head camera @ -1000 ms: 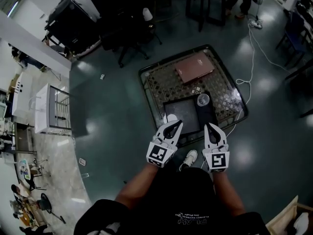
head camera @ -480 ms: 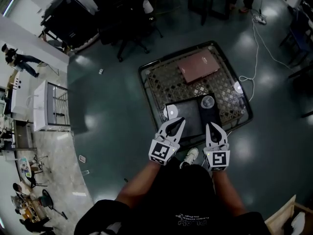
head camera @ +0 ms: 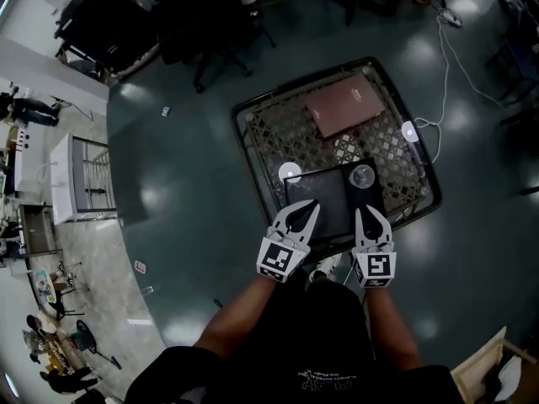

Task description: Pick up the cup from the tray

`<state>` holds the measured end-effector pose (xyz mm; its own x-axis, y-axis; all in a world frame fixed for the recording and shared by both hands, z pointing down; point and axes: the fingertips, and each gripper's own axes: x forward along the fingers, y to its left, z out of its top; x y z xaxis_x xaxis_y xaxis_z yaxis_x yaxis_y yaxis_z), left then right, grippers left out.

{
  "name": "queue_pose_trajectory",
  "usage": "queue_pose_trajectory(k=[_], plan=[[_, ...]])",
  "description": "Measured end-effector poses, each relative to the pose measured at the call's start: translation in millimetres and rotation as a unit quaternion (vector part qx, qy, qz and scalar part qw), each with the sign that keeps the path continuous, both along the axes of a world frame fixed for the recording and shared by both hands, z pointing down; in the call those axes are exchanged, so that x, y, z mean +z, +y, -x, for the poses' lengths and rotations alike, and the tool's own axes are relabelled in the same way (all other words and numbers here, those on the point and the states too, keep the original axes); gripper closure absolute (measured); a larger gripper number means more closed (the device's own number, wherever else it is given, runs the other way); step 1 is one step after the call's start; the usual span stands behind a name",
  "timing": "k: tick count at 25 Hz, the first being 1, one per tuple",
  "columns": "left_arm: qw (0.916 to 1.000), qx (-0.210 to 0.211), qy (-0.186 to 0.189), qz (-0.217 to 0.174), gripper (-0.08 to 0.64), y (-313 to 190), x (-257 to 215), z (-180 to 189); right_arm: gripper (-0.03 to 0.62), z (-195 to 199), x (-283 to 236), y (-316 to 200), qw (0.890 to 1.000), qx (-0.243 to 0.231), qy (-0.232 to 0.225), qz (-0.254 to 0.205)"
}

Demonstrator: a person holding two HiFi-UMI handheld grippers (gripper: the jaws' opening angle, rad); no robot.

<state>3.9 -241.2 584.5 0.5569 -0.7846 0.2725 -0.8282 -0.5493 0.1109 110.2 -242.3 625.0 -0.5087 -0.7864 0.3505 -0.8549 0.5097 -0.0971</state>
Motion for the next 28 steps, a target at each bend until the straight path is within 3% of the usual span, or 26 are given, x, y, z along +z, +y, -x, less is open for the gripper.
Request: queue_pose_trajectory(k=[4, 12, 22, 28], plan=[[0.9999, 0.001, 0.000, 0.013, 0.552, -2.0, 7.8, 7.2, 0.463, 3.9, 20.6, -9.5, 0.999, 0.000, 0.007, 0.036], [0.9997, -0.002, 0.002, 0.023, 0.552, -5.0, 16.3, 10.7, 0.330, -7.2, 55.0, -30.9, 0.996, 0.035, 0.009, 0.082], [0.9993, -0.007, 0.001, 0.036, 0.551, -0.2, 25.4, 12.9, 0.298, -4.1, 98.2, -59.1, 0.988, 0.053, -0.013, 0.144], [0.9992, -0.014, 0.002, 0.037, 0.551, 0.1, 24.7, 17.8, 0.293, -3.4, 109.4, -76.7, 0.986, 0.059, -0.007, 0.154]])
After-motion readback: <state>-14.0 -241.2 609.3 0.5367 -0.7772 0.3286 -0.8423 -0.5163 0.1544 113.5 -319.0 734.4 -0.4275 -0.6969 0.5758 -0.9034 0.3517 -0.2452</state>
